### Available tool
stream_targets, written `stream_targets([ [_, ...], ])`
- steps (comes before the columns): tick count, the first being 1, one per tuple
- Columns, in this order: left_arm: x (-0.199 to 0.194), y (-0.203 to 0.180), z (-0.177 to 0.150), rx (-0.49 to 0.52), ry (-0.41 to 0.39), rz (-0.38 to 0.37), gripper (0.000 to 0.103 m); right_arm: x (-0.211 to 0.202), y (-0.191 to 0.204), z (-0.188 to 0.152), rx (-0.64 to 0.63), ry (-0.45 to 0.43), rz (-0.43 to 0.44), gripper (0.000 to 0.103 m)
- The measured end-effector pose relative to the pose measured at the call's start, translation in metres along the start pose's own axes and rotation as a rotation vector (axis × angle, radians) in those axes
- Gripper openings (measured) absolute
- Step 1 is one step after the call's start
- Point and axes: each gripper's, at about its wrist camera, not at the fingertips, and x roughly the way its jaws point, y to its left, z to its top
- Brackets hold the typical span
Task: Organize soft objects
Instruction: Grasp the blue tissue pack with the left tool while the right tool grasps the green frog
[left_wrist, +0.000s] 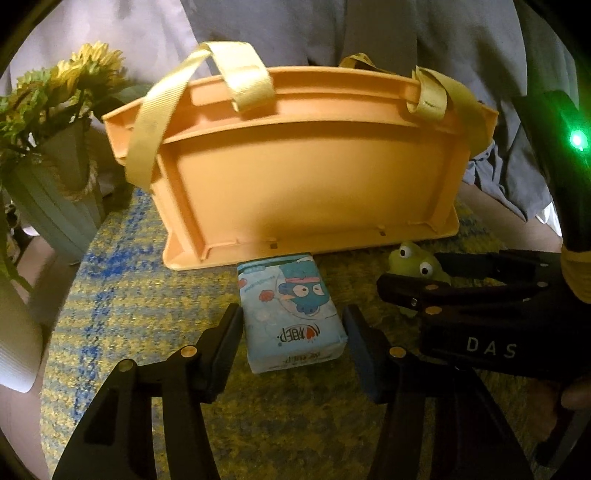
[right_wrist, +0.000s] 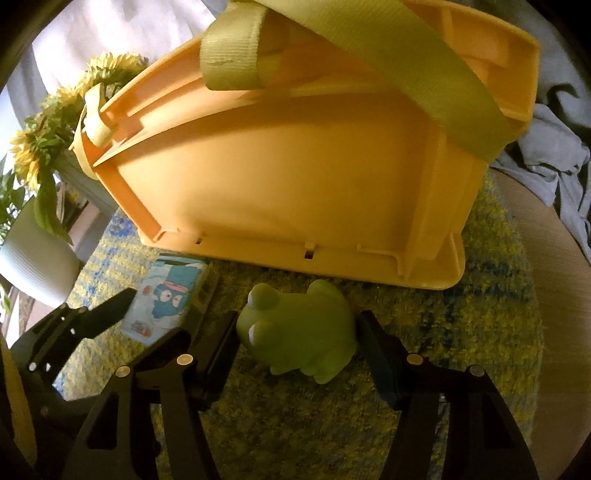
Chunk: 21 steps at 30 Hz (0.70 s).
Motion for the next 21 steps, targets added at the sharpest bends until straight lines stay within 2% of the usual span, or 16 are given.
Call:
stream_targets([
  [10,-0.022,0.004,-0.003,-0.009,-0.030,0.015,0.054,-0.017,0.002,-0.009,0.019,-0.030,-0.021,0.064],
  [21,-0.067,0.009,0.003,-0.042,-0.108,0.001,0.054,-0.063,0.009,-0.014,0.048,-0.108,-0.080,0.064],
])
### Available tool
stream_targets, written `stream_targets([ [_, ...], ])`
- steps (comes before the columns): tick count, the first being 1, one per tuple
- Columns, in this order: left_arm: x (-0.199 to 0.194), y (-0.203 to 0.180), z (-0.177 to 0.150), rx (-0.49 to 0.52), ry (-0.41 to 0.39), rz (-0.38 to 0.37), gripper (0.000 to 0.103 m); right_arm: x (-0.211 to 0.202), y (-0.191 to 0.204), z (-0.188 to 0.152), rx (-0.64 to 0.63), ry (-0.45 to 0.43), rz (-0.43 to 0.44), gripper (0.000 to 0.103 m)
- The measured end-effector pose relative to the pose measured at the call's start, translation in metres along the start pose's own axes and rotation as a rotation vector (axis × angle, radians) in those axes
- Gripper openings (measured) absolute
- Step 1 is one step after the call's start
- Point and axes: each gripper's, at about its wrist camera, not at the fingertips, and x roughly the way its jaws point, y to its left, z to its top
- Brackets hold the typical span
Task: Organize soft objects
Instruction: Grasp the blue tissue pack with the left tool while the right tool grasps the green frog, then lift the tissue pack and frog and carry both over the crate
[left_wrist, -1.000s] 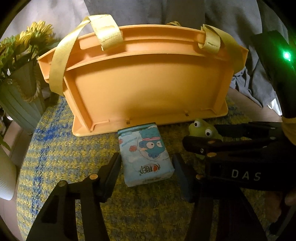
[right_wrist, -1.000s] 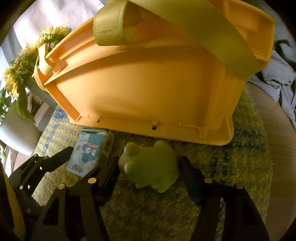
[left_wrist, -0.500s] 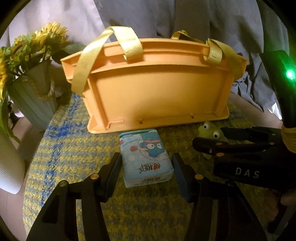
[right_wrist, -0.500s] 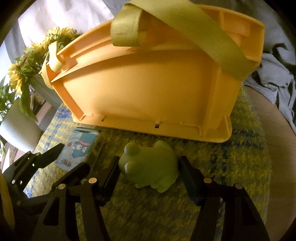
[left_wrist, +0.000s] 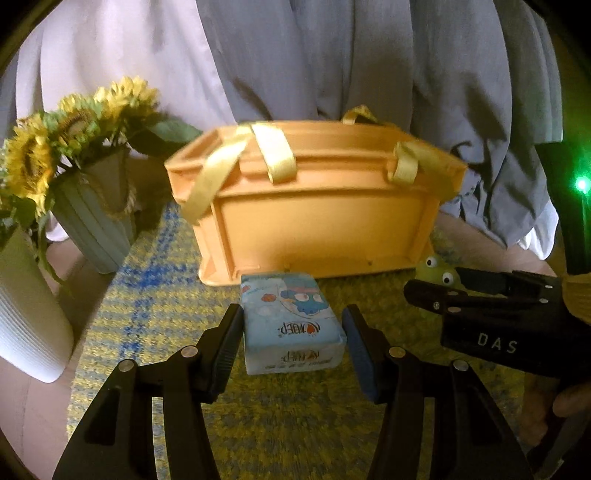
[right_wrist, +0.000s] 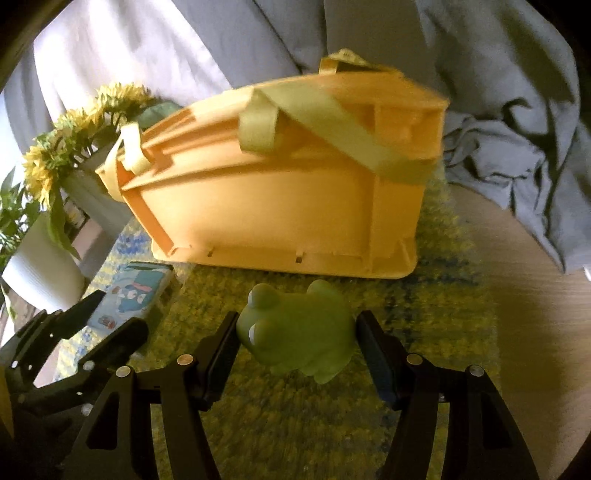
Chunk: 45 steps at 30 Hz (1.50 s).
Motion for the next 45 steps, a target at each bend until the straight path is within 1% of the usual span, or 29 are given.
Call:
stream_targets([
  [4,-0.018,0.002,0.005,-0.013,-0.038,-0.008,0.053,-0.019,0.001,0.001,0.011,-0.026,0.001,0.064],
  [15,-0.062,0.002,0.019,-0.019,-0.155,0.000,0.053,-0.062,0.013,0.003,0.010,-0.108,0.008,0.064],
  [27,-0.100,0.002,0.037,-0.019,-0.268,-0.002,0.053,-0.106,0.022,0.013,-0.005,-0.228,-0.014,0.064],
  [35,-0.115,0.003,0.052,-0.023,-0.331,-0.009,0.053,-0.131,0.029,0.025,-0.015,-0.312,-0.025,0.064],
  [45,-0.127,0.003,0.074,-0.004,-0.433,0.016,0.053,-0.145,0.034,0.048,-0.033,-0.397,-0.040,0.064],
])
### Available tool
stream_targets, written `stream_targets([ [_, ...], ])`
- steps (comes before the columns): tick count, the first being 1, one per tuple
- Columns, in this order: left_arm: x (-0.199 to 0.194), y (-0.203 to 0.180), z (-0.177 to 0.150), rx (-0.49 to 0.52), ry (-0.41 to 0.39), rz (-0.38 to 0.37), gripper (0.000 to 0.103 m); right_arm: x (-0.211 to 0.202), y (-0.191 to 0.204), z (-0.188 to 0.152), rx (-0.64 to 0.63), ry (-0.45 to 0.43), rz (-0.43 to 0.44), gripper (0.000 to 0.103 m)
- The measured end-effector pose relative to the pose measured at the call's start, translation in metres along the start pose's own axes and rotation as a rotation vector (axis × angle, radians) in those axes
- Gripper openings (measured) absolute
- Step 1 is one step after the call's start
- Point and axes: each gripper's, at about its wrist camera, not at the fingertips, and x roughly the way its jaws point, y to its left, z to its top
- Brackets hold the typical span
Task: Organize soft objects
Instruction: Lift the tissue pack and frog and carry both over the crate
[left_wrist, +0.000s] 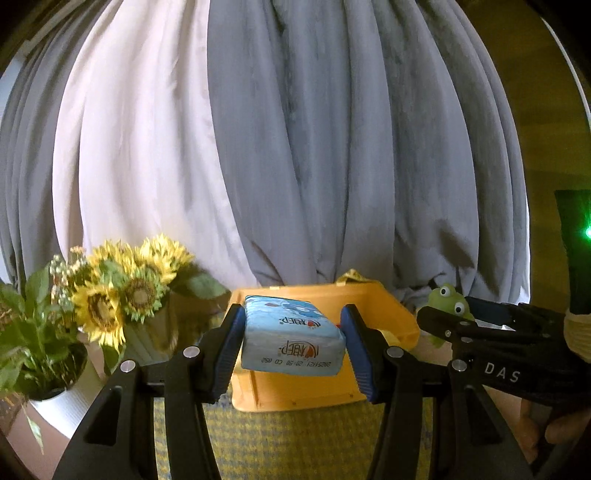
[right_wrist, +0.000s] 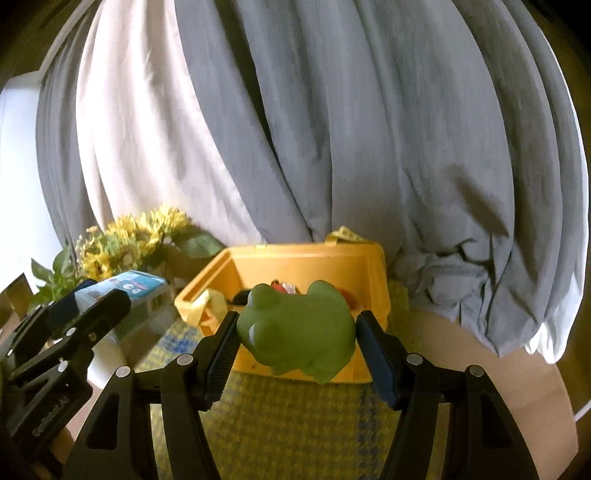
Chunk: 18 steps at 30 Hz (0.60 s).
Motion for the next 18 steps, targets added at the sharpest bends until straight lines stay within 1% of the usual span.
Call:
stream_targets([
  [9,0.012,0.004,0.020,-0.001,-0.049,-0.010,0.053,0.001,0.005,0.020,-0.022,-0.065,-0.003,0.065],
  [18,0.037,0.007,0.039,0.030,-0.089,0.012,0.053,0.019,0.003,0.042,-0.024,-0.101,-0.016,0.065],
])
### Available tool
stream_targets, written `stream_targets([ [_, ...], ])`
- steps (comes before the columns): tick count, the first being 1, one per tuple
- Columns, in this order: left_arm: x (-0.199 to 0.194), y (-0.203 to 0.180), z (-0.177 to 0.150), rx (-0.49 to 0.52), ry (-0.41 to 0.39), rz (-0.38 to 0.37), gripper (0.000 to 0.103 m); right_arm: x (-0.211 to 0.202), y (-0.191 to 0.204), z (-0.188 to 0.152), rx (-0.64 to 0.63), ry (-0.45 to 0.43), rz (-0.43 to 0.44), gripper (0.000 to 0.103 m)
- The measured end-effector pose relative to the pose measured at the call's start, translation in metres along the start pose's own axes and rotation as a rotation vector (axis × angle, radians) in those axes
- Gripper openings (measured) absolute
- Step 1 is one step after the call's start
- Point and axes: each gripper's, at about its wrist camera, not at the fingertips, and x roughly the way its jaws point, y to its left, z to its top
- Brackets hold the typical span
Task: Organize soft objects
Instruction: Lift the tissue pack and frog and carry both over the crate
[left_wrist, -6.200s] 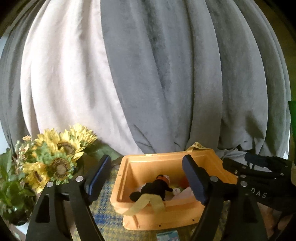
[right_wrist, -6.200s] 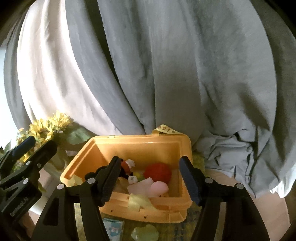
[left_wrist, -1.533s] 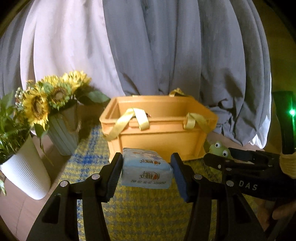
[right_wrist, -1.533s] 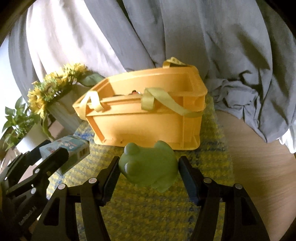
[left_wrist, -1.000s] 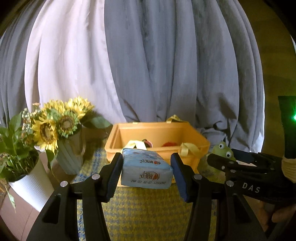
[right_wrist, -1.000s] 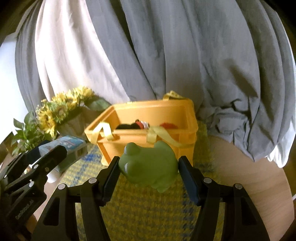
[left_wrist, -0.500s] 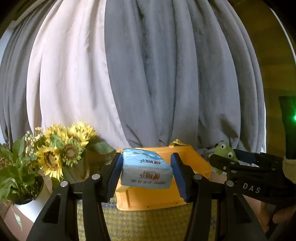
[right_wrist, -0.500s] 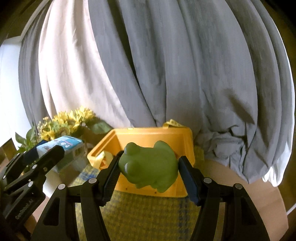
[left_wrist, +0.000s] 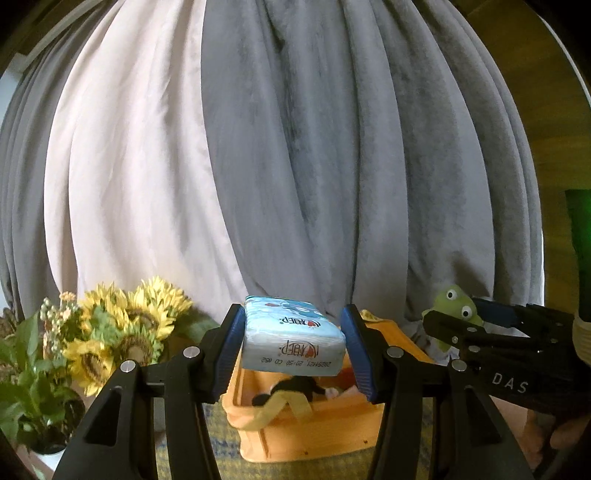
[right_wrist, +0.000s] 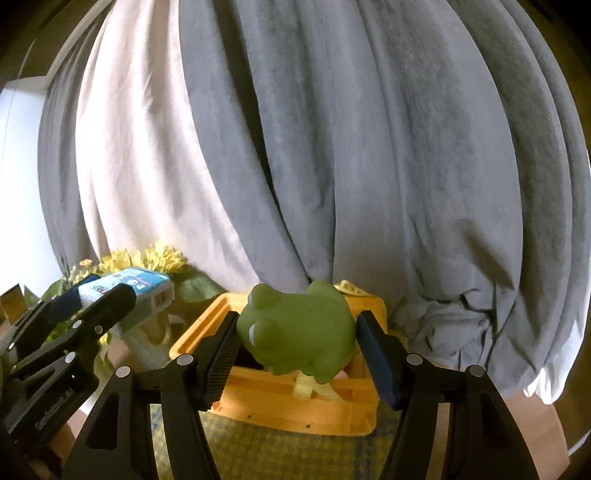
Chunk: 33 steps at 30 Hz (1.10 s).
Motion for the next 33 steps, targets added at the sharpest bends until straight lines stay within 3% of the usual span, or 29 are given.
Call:
stream_targets([
  [13,0.060,0.003,0.001,0.003,0.062,0.005,0.053,0.052,-0.011,0.013,0.002,0.041,-0.017,0.065],
  [33,0.156,0.005,-0.030,0.048,0.274,-0.015,0.053,0.160,-0.031,-0.009,-0.004,0.289,-0.040,0.065],
])
